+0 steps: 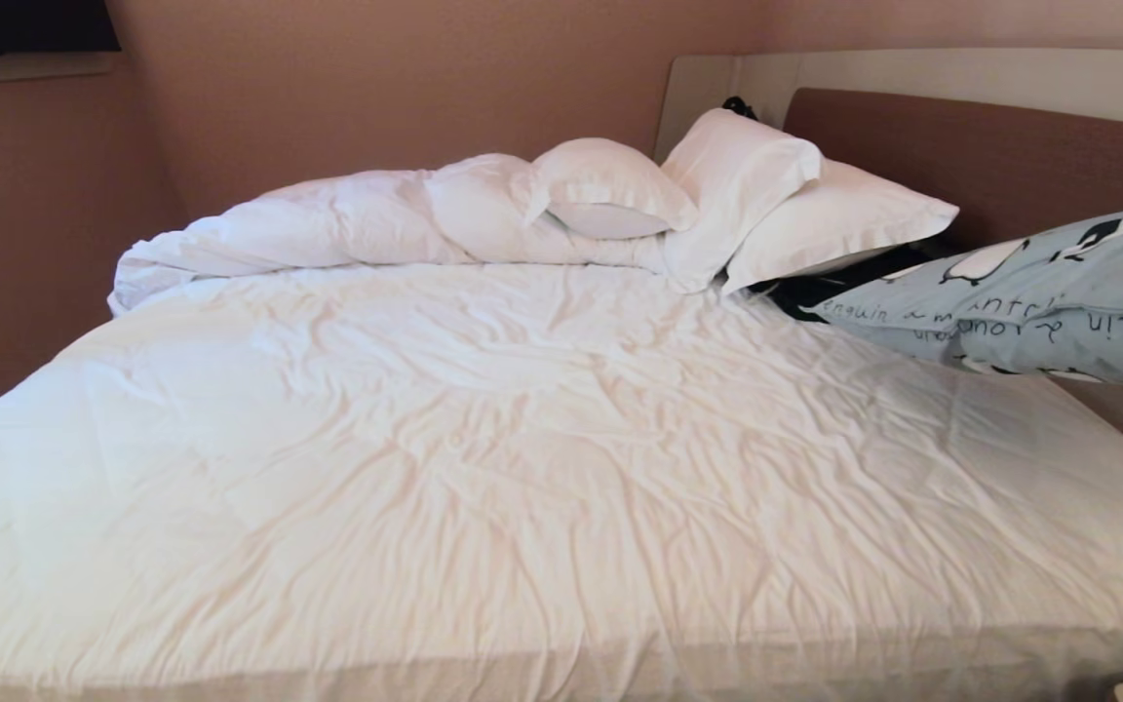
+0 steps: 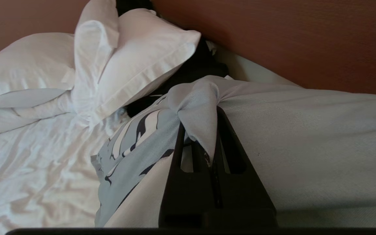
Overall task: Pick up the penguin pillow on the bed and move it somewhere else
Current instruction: Place the pillow at the bedside
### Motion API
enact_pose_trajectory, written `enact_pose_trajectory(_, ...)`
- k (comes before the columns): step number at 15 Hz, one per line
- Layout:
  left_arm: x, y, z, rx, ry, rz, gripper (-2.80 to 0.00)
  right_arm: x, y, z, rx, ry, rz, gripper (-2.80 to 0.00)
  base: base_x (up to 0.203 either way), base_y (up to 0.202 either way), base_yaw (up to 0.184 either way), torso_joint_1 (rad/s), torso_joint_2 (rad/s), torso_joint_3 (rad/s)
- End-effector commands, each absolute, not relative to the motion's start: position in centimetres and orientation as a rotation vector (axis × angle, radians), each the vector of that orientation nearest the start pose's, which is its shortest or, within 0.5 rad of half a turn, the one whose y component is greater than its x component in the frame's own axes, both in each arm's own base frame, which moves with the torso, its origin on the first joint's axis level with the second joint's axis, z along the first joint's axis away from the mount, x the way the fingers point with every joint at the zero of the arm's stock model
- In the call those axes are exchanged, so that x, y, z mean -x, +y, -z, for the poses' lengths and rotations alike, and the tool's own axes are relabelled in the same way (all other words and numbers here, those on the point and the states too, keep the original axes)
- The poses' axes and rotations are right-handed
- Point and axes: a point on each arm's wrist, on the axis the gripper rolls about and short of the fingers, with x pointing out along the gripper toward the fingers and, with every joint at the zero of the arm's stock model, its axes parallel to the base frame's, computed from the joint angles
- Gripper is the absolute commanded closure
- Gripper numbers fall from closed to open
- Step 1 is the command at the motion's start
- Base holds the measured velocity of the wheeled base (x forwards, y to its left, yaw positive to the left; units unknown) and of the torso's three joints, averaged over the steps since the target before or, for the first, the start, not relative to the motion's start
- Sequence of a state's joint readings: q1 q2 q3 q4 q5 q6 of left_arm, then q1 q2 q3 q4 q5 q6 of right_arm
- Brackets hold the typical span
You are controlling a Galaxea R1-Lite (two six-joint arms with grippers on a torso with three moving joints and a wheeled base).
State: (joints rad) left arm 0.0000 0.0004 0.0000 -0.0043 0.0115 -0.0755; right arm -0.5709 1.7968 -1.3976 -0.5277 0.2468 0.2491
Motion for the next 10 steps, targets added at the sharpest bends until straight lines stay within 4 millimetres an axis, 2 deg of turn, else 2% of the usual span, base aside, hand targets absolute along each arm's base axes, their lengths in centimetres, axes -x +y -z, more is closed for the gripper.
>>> enact_pose_trajectory(1, 2.3, 0.0, -7.5, 0.077, -0.002, -0.012, 0.0, -30.7, -19.0, -30.6, -0.204, -0.158, 0.304, 0.0, 0.0, -0.19, 0.001, 0.005, 0.0, 0.0)
enact_pose_trajectory(6, 2.3, 0.0, -7.5, 0.077, -0.002, -0.012, 0.0, -30.8, -19.1, -30.6, -0.208, -0.163, 0.302, 0.0, 0.0, -0.193, 0.0, 0.002, 0.0, 0.001)
enact_pose_trajectory(10, 2.3, 0.0, -7.5, 0.077, -0.002, -0.012, 0.0, -31.9, -19.8, -30.6, -0.205, -0.172, 0.303, 0.0, 0.0, -0.155, -0.002, 0.003, 0.0, 0.001)
